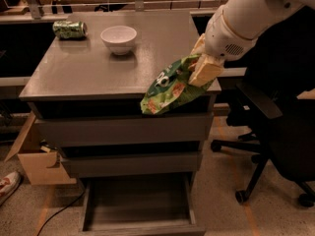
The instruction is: Place green rice chip bag into bottom drawer
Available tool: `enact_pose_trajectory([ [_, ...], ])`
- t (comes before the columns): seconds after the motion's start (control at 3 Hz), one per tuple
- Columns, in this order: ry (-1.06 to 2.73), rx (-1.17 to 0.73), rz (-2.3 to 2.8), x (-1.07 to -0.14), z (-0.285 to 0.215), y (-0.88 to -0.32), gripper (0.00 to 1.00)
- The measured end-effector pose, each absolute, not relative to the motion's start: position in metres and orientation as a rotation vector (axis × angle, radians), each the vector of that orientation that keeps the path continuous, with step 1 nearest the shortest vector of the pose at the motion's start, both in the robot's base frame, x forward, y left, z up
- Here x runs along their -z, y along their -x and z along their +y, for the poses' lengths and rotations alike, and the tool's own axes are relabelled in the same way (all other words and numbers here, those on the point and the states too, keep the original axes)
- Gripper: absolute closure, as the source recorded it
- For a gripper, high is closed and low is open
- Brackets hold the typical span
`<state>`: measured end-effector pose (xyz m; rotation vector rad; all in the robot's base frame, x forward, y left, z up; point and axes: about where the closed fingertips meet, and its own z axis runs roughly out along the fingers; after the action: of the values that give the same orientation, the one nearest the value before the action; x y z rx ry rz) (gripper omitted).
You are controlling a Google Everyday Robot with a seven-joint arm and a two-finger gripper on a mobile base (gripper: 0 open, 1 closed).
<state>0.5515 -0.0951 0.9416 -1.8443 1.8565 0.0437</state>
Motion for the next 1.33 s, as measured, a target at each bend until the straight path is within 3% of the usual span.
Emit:
enact_pose_trajectory([
  [0.67,1.847,-0.051,1.878,-0.927,-0.091,-0.546,1.00],
  [1.33,1.768,-0.136,1.989,-0.851,-0.065,-0.503,1.00],
])
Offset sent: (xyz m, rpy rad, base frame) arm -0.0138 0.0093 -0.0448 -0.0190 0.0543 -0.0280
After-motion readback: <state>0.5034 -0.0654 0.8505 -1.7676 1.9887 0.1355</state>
